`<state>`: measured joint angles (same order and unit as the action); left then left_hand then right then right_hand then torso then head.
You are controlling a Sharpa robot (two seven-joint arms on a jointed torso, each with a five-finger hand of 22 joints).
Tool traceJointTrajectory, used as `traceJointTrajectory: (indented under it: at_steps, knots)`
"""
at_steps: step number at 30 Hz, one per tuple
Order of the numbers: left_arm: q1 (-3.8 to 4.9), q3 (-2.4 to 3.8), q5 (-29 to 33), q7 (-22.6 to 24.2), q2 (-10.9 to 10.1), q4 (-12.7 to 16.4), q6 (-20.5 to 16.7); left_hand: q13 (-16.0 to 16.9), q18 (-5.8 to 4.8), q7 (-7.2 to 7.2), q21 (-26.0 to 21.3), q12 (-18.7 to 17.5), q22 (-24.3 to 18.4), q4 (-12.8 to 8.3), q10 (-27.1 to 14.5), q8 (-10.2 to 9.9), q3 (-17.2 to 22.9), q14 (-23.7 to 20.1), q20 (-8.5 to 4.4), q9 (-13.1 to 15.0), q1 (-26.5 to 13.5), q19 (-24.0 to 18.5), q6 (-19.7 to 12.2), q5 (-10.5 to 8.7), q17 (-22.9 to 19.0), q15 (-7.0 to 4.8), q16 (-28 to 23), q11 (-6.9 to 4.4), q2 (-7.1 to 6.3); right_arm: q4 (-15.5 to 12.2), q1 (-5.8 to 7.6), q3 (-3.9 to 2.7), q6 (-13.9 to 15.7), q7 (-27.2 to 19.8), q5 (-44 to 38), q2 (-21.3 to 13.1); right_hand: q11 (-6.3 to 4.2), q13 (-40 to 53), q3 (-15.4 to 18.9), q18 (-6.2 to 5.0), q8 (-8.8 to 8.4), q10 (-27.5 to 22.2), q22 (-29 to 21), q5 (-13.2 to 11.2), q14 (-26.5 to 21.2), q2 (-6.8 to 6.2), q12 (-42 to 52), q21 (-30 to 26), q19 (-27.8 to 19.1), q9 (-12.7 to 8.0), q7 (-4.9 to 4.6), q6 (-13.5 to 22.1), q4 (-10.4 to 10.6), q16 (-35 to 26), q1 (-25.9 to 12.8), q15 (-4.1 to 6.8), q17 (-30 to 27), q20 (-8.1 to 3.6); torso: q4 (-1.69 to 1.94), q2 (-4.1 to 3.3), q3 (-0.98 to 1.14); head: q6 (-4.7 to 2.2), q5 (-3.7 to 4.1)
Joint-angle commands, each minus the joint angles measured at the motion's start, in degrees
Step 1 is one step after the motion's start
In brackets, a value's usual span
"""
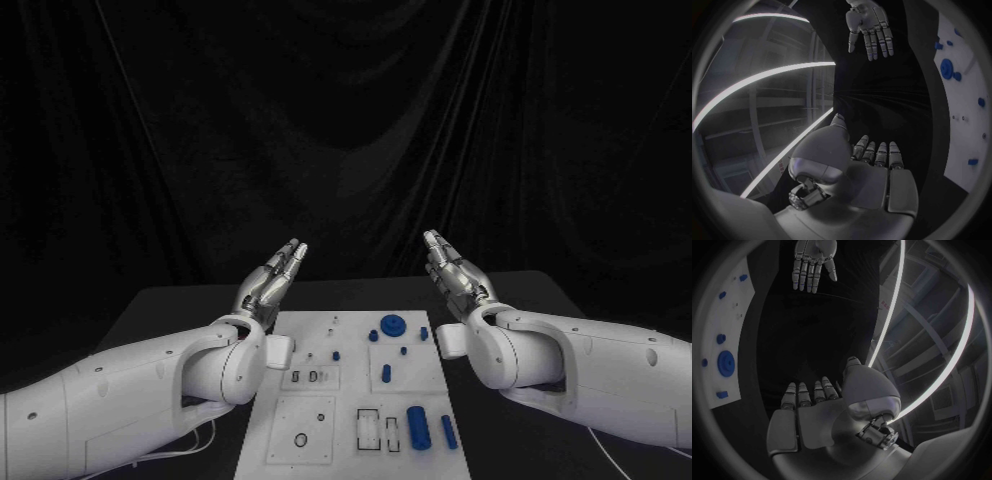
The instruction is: Assemble the parts on the task board
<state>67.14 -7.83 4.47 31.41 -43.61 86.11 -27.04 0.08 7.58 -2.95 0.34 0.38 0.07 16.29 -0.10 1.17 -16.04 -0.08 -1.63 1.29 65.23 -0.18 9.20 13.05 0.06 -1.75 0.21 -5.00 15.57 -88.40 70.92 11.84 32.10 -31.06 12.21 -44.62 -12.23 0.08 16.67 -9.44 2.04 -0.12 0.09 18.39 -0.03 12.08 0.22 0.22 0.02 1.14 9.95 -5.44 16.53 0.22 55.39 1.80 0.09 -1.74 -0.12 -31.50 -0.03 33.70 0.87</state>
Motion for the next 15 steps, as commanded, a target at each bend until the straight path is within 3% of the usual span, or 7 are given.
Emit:
traceJointTrajectory:
  at_steps: [1,7,10,11,13,14,15]
  knots:
    - [1.5,-1.07,4.3,4.6,0.4,-0.8,13.9,-0.1,0.53,-0.1,-0.3,-0.4,-0.1,0.4,0.1,0.2,0.0,0.1,-0.35,0.1,0.7,0.2,0.3,0.16,-0.1,-4.43,-0.2,-0.41,0.08,0.0,0.2,0.03,-4.3,-1.4,3.8,0.0,0.09,0.1,0.3,-0.63,0.22,0.3,-0.1,0.2,0.0,0.11,0.1,-0.2,0.0,0.1,-0.04,-0.5,0.1,-0.2,0.8,12.09,-0.1,-3.52,0.0,0.0,0.0,0.01,0.0]
    - [3.59,-3.26,6.4,6.3,0.8,-1.9,21.5,-0.1,1.19,-0.62,-0.3,-0.4,-0.1,0.4,0.1,0.1,-0.1,0.1,1.13,0.0,1.5,0.2,0.4,0.74,-0.1,-3.7,-0.2,-0.95,-0.3,0.0,0.2,0.03,-4.3,-1.4,3.8,0.0,1.45,0.2,0.6,-0.63,0.39,0.4,-0.1,0.4,0.0,0.25,0.4,-0.2,0.0,0.1,-1.13,-0.7,0.0,-0.2,1.8,10.26,-0.1,-1.55,0.0,0.0,0.0,0.01,0.0]
    - [4.29,-3.99,7.1,6.9,0.9,-2.3,24.0,-0.1,0.83,-1.2,-0.3,-0.4,-0.1,0.4,0.1,0.1,-0.1,0.1,3.39,0.0,2.2,0.2,0.1,1.03,-0.1,-0.75,-0.2,-1.65,-0.15,0.0,0.2,0.03,-4.3,-1.4,3.8,0.0,2.25,0.3,0.7,-0.7,0.47,0.4,-0.1,0.5,0.0,0.22,0.6,-0.2,0.0,0.1,-1.78,-0.9,0.0,-0.2,2.6,9.23,-0.1,-0.69,0.0,0.0,0.0,0.01,0.0]
    - [4.35,-4.06,7.2,6.9,0.9,-2.3,24.3,-0.1,0.83,-1.2,-0.3,-0.4,-0.1,0.4,0.1,0.1,-0.1,0.1,3.39,0.0,2.2,0.2,0.1,1.03,-0.1,-0.75,-0.2,-1.65,-0.15,0.0,0.2,0.03,-4.3,-1.4,3.8,0.0,2.51,0.3,0.7,-0.73,0.5,0.4,-0.1,0.5,0.0,0.22,0.7,-0.2,0.0,0.1,-1.96,-0.9,0.0,-0.2,2.7,8.92,-0.1,-0.53,0.0,0.0,0.0,0.01,0.0]
    - [4.52,-4.23,7.3,7.1,0.9,-2.4,24.9,-0.1,0.18,-1.05,-0.3,-0.4,-0.1,0.4,0.1,0.2,-0.1,0.1,3.93,0.1,2.5,0.2,0.5,1.23,-0.1,0.4,-0.2,-1.52,-0.1,0.0,0.2,0.03,-4.3,-1.4,3.8,0.0,3.93,0.4,0.8,-0.84,0.62,0.5,-0.1,0.5,0.0,0.24,1.1,-0.2,0.0,0.2,-2.8,-1.1,0.0,-0.2,3.2,7.02,-0.1,0.83,0.0,0.0,0.0,0.01,0.0]
    - [4.55,-4.26,7.4,7.1,0.9,-2.4,25.0,-0.1,0.23,-0.96,-0.3,-0.4,-0.1,0.4,0.1,0.2,-0.1,0.1,4.95,0.1,3.0,0.2,0.7,1.67,-0.1,1.17,-0.2,-1.46,-0.12,0.0,0.2,0.03,-4.3,-1.4,3.8,0.0,4.97,0.5,0.9,-0.89,0.74,0.6,-0.1,0.6,0.0,0.27,1.4,-0.2,0.0,0.2,-3.16,-1.4,0.1,-0.2,3.3,5.59,-0.1,2.06,0.0,0.0,0.0,0.01,0.0]
    - [4.44,-4.29,7.4,5.9,-1.1,-3.6,31.3,-0.1,0.7,-0.91,-0.3,-0.4,-0.1,0.4,0.1,0.2,-0.1,0.1,6.87,0.1,3.2,0.2,0.7,1.99,-0.1,1.77,-0.2,-1.35,-0.03,1.5,0.23,0.03,-10.8,1.0,1.2,-0.1,5.72,0.5,0.9,-0.92,0.97,0.7,-0.1,0.5,0.0,0.29,1.7,-0.2,0.0,0.3,-3.74,-1.9,0.1,-0.2,3.4,4.38,-0.1,2.58,-0.02,-0.03,0.02,3.02,-0.04]
